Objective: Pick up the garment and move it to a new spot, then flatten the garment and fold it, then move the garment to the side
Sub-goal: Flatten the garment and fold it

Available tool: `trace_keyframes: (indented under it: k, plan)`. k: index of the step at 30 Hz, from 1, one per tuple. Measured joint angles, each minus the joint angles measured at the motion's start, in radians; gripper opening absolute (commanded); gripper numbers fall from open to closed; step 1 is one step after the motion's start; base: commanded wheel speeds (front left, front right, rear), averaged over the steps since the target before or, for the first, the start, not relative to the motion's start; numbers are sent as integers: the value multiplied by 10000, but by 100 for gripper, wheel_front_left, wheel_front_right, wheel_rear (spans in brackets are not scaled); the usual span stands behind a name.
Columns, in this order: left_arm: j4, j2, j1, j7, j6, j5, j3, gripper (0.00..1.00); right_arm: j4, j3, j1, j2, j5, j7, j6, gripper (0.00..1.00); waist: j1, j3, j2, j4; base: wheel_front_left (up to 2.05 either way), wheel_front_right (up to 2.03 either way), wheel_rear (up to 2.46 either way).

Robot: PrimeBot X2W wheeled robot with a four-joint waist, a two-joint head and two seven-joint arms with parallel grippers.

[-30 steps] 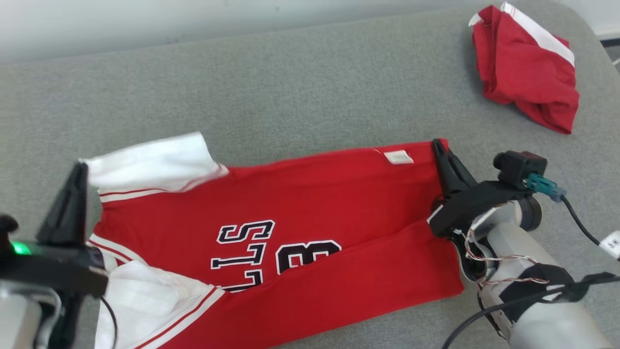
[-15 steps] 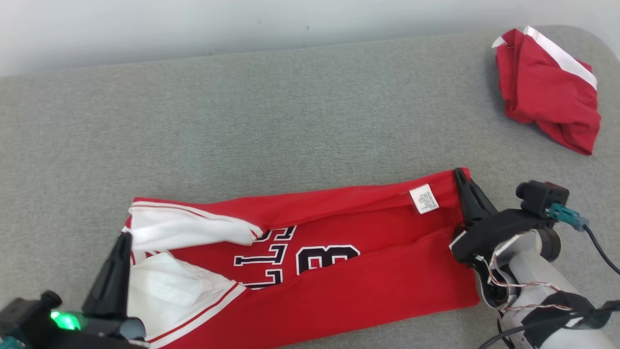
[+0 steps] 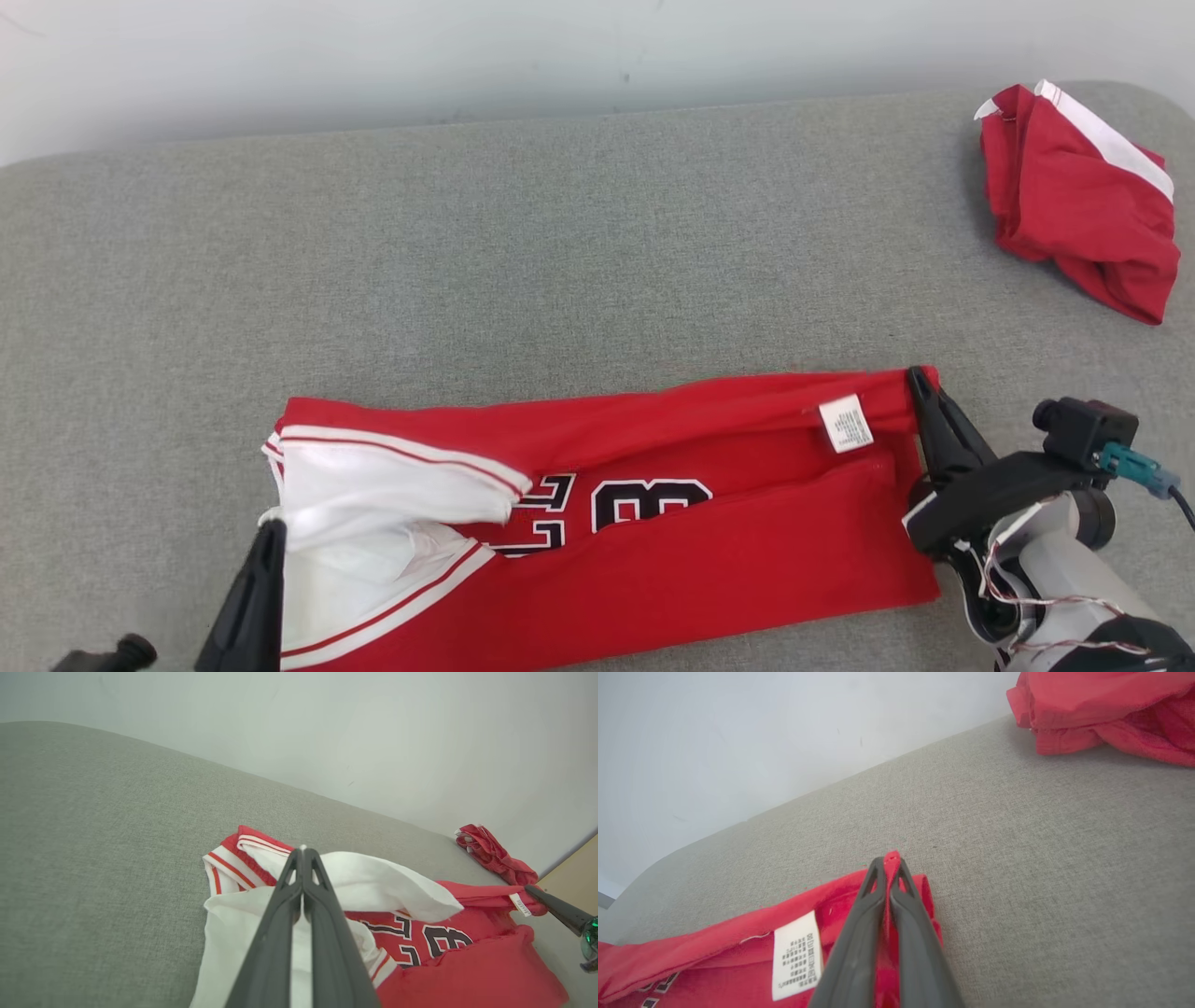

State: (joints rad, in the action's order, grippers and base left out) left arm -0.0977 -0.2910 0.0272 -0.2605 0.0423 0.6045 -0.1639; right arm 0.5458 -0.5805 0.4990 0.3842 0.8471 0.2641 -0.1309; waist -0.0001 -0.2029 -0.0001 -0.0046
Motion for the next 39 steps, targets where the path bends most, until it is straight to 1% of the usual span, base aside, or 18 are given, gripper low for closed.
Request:
trace_keyframes:
  k: [2,4,12,13,14,15,16,17,18,22,27,33,39]
  plan:
    - [199,40,-73,0,10,-236,13,0,-38,-63,-120,36,105,0,0,0,0,0,0,12,0,0,0]
    - [366,196,-100,0,35,-236,144,0,-42,-184,-221,92,224,0,0,0,0,6,0,26,0,0,0]
    - [1233,700,-218,0,324,-424,182,0,268,-677,-361,186,702,-8,0,0,1,51,0,51,0,0,0]
    - [1319,767,-216,0,353,-426,203,0,320,-700,-361,184,732,-8,0,16,1,61,0,56,0,0,0]
    - [1425,805,-215,0,357,-479,205,0,362,-713,-360,182,746,-8,0,48,1,75,0,62,0,0,0]
    - [1494,844,-216,0,357,-600,240,7,403,-709,-357,186,754,-8,0,100,1,90,0,66,0,0,0]
    - [1517,901,-213,0,357,-734,320,30,426,-711,-358,184,754,-6,0,100,1,104,0,75,0,0,0]
    - [1530,986,-213,0,357,-832,391,82,439,-688,-358,182,754,-6,0,100,1,115,0,84,0,0,0]
    - [1528,1080,-213,0,359,-909,464,100,428,-635,-359,178,750,-4,0,100,1,123,0,92,0,0,0]
    - [1463,1390,-231,0,360,-1352,826,100,171,-221,-462,150,573,0,0,100,1,197,0,122,0,0,0]
    - [1195,1728,-410,0,368,-1866,1413,100,-207,362,-1000,92,232,-2,0,100,1,409,0,170,0,0,0]
    - [834,2038,-631,0,347,-2692,2150,100,-435,911,-1379,0,-232,0,0,100,1,740,0,222,0,0,0]
    - [562,2276,-924,0,245,-3120,2640,100,-466,1419,-1649,-173,-637,0,0,100,1,1077,0,295,0,0,0]
